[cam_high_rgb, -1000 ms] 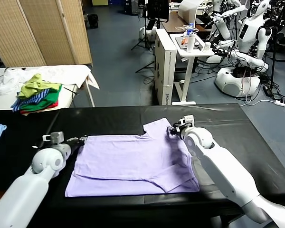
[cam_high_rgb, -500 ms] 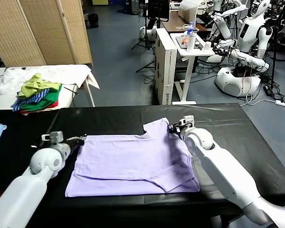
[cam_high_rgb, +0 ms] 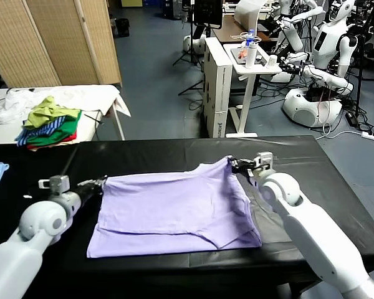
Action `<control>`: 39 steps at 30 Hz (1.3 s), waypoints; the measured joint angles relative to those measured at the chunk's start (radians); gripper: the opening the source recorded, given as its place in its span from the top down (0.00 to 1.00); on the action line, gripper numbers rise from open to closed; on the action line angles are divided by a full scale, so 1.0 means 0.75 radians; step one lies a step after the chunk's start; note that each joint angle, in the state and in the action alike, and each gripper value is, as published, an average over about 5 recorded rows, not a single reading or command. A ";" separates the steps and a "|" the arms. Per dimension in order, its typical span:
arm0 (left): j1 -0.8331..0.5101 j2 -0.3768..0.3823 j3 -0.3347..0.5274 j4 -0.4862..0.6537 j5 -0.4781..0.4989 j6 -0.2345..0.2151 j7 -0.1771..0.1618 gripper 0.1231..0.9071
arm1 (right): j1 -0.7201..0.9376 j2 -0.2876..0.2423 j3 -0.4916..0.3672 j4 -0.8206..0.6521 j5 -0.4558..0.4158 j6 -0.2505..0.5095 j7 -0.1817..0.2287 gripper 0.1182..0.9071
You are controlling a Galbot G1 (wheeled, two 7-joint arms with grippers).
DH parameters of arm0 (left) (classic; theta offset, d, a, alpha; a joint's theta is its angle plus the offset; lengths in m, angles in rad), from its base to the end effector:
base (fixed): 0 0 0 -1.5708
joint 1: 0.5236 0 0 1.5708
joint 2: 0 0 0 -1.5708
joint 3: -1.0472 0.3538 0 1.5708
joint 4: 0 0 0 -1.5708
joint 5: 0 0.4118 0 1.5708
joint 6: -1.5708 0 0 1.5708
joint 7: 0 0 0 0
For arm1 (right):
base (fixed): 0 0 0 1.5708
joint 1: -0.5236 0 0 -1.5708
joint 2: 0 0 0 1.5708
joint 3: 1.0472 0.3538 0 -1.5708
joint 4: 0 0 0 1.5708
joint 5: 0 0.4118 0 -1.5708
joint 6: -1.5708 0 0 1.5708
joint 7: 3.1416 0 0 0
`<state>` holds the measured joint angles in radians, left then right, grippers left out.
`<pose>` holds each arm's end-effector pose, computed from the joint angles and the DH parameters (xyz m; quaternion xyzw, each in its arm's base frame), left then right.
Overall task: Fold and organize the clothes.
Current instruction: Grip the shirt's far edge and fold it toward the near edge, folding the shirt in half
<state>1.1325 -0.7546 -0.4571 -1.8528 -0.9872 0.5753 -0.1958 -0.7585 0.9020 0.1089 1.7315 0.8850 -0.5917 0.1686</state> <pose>0.3776 0.1563 -0.2160 -0.0545 -0.9621 0.0290 0.2657 0.4499 -0.0500 -0.2080 0.1538 -0.9600 -0.0046 0.2341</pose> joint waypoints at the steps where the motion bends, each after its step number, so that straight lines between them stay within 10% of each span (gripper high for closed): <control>1: 0.015 0.005 -0.010 -0.014 0.002 0.000 0.000 0.90 | -0.014 -0.010 0.009 0.017 0.002 -0.006 0.001 0.97; 20: 0.272 0.035 -0.098 -0.279 0.067 0.022 -0.025 0.91 | -0.418 -0.252 0.154 0.419 0.027 -0.174 0.051 0.97; 39: 0.509 -0.002 -0.266 -0.364 0.152 0.025 0.003 0.90 | -0.540 -0.311 0.149 0.521 0.028 -0.193 0.050 0.97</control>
<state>1.5142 -0.7562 -0.6562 -2.1258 -0.8729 0.5940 -0.1934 -1.1632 0.6687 0.2208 2.1224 0.9062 -0.7364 0.2063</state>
